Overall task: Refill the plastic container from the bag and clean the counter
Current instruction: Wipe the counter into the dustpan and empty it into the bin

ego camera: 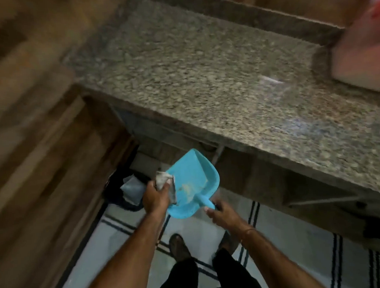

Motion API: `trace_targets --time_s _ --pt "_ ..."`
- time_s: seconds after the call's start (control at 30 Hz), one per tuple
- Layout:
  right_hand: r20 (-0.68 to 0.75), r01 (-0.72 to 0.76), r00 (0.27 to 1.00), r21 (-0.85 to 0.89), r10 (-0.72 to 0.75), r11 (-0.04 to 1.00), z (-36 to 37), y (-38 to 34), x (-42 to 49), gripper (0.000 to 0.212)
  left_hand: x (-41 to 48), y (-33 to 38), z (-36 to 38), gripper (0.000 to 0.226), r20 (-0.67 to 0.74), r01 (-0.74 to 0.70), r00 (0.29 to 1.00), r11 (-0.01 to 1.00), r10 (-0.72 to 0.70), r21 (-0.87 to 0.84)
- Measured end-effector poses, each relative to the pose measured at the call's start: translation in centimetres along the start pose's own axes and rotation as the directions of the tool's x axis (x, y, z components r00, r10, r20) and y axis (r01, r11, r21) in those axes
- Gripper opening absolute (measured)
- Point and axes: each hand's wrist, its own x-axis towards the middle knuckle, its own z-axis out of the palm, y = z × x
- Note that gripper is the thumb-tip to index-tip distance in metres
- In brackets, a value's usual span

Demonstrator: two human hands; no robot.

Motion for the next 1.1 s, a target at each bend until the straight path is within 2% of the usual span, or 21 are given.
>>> trace_targets --time_s 0.13,0.27,0.37,0.5,0.63,0.77,0.87,0.97,1.1 --pt "0.071 0.023 0.997 -0.174 -0.011 0.984 6.9 -2.8 3.4 0.008 2.1 -4.1 -6.6 0.047 -0.153 0.112 0.98 0.99 -0.125 -0.089" --pt "0.137 0.046 0.991 -0.336 0.0 0.941 13.0 -4.4 8.1 0.005 5.3 -7.7 -10.6 0.045 -0.224 0.191 0.952 0.976 -0.211 -0.108" --pt "0.18 0.016 0.982 -0.402 0.062 0.916 17.1 -4.5 13.1 0.008 9.1 -10.5 -11.9 0.04 -0.274 0.243 0.924 0.962 -0.268 -0.124" --pt "0.18 -0.119 0.961 -0.423 0.212 0.898 22.2 -2.6 22.4 0.013 16.1 -14.8 -11.2 0.04 -0.304 0.3 0.89 0.939 -0.338 -0.168" --pt "0.228 -0.056 0.952 -0.528 0.204 0.848 28.0 1.2 33.5 0.036 22.8 -20.2 -9.1 0.04 -0.336 0.342 0.863 0.925 -0.378 -0.162" --pt "0.204 -0.033 0.963 -0.561 0.177 0.827 33.2 3.1 41.2 0.019 26.7 -25.2 -6.5 0.036 -0.361 0.334 0.83 0.898 -0.424 -0.286" --pt "0.172 0.002 0.974 -0.659 0.148 0.752 34.5 4.6 43.1 0.015 27.9 -27.5 -5.3 0.034 -0.359 0.357 0.824 0.893 -0.439 -0.272" --pt "0.129 0.015 0.986 -0.713 0.11 0.701 34.3 5.9 42.4 0.041 28.6 -28.6 -4.8 0.035 -0.354 0.382 0.82 0.891 -0.449 -0.245" --pt "0.12 0.039 0.991 -0.7 0.063 0.713 33.8 7.2 41.9 0.04 29.0 -29.2 -4.3 0.031 -0.338 0.391 0.811 0.873 -0.477 -0.293"
